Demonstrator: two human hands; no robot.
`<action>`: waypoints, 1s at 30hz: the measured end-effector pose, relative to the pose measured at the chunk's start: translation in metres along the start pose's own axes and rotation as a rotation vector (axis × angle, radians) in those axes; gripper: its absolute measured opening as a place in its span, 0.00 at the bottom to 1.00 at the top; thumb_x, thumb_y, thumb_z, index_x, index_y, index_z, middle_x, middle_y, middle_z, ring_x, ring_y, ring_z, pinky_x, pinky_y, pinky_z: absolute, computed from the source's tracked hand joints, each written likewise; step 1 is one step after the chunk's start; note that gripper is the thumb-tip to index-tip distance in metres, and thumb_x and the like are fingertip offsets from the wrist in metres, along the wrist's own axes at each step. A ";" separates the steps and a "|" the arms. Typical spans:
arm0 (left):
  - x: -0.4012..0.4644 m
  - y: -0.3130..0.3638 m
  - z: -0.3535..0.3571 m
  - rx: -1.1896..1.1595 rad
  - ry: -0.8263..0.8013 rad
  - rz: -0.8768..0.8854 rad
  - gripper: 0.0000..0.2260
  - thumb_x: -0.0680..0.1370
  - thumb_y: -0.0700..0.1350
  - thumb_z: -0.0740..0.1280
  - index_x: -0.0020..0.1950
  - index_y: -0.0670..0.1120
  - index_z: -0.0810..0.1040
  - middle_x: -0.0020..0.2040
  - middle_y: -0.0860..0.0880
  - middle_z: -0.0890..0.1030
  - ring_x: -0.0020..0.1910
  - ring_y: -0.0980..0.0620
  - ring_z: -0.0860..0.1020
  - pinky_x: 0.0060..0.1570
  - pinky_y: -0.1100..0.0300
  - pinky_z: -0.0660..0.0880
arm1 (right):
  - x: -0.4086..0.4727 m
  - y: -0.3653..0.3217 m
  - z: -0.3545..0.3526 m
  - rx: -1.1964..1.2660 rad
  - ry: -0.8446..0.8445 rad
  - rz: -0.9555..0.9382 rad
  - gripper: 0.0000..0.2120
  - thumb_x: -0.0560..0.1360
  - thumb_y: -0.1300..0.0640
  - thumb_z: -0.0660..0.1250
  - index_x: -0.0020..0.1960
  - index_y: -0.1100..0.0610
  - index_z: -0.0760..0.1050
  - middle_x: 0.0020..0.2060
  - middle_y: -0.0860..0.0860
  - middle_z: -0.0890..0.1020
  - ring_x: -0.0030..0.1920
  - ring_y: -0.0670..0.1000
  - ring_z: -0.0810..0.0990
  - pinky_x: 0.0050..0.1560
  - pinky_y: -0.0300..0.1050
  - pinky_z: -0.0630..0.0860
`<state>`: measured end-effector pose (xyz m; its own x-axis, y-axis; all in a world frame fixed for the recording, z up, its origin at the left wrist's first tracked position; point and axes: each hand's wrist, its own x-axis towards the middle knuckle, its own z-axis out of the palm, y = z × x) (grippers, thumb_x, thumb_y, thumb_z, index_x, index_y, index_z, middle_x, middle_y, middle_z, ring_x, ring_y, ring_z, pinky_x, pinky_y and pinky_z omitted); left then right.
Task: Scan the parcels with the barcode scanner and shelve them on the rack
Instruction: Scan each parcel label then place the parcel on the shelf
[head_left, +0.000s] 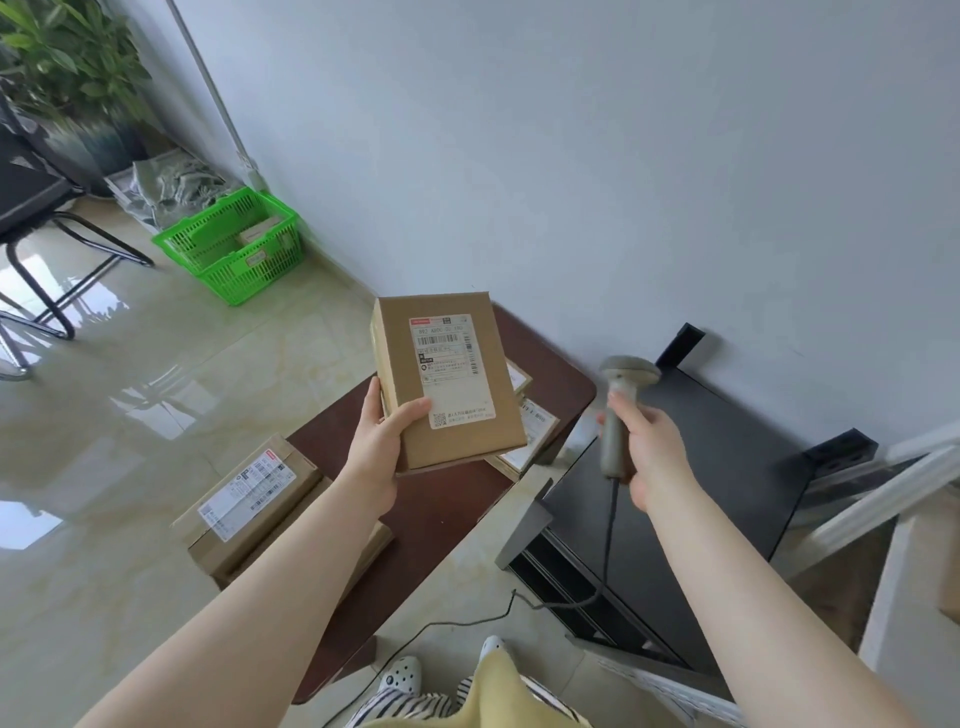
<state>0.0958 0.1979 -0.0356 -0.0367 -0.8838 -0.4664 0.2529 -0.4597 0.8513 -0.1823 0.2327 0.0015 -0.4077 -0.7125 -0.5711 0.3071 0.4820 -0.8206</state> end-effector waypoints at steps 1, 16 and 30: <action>-0.002 0.000 0.002 -0.004 -0.001 0.010 0.35 0.68 0.50 0.76 0.73 0.61 0.70 0.63 0.53 0.83 0.60 0.46 0.82 0.55 0.41 0.81 | 0.014 0.011 -0.012 -0.041 0.104 0.005 0.13 0.78 0.49 0.70 0.51 0.60 0.76 0.46 0.55 0.82 0.41 0.51 0.78 0.42 0.45 0.76; -0.024 -0.013 0.064 0.005 -0.148 0.030 0.29 0.73 0.46 0.70 0.73 0.60 0.70 0.65 0.51 0.82 0.63 0.45 0.81 0.56 0.46 0.81 | 0.095 0.087 -0.094 -0.016 0.538 0.155 0.25 0.71 0.49 0.76 0.61 0.61 0.72 0.54 0.56 0.80 0.50 0.55 0.78 0.51 0.46 0.72; -0.041 -0.028 0.081 0.010 -0.135 -0.004 0.30 0.72 0.45 0.70 0.74 0.56 0.69 0.66 0.49 0.81 0.64 0.42 0.80 0.64 0.35 0.75 | 0.113 0.110 -0.115 -0.245 0.472 0.102 0.26 0.73 0.46 0.74 0.60 0.62 0.71 0.52 0.54 0.78 0.50 0.55 0.77 0.51 0.46 0.70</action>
<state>0.0123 0.2398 -0.0208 -0.1673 -0.8854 -0.4337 0.2424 -0.4633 0.8524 -0.2938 0.2639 -0.1557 -0.7456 -0.3763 -0.5500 0.1791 0.6818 -0.7092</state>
